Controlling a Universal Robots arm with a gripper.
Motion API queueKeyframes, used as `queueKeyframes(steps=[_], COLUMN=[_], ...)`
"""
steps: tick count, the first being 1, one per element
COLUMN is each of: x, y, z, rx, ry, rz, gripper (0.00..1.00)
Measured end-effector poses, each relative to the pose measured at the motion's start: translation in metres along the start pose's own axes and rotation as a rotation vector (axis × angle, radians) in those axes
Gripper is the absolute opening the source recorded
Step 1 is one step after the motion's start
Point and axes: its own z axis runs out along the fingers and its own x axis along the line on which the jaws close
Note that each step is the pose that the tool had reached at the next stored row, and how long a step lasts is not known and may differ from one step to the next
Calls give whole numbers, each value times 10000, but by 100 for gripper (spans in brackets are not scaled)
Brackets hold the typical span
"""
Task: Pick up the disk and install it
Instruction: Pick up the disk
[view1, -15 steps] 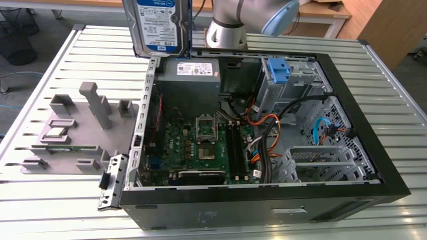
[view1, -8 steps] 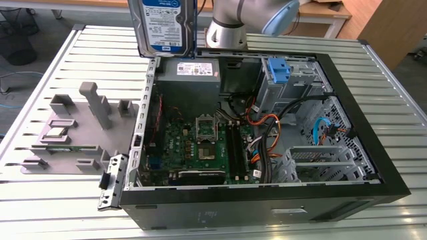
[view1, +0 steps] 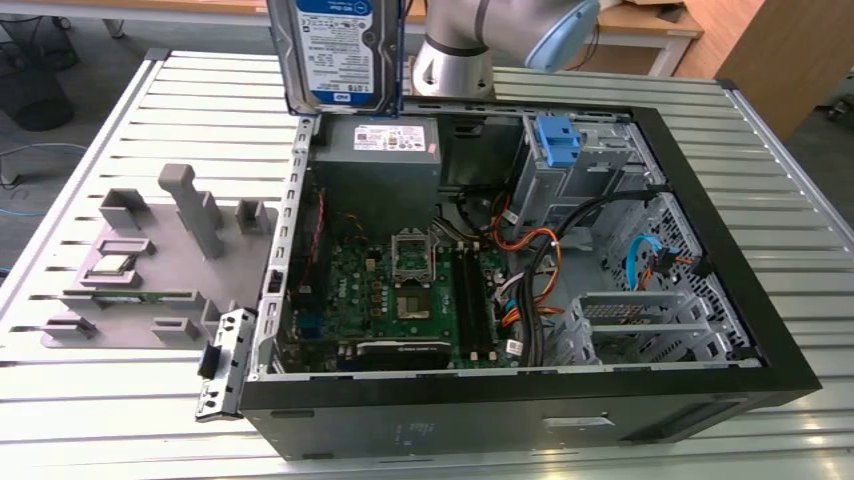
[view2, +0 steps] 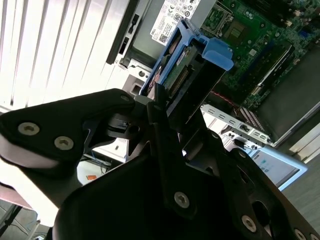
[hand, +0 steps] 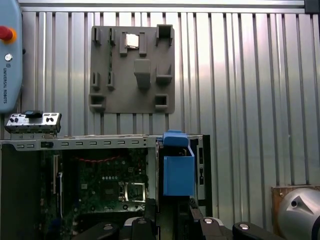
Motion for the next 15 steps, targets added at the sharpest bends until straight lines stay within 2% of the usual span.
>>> queueKeyframes(steps=[15], x=[-5], y=[-122], z=[-4], rx=[0], ry=[-1], rz=[0], gripper=[35])
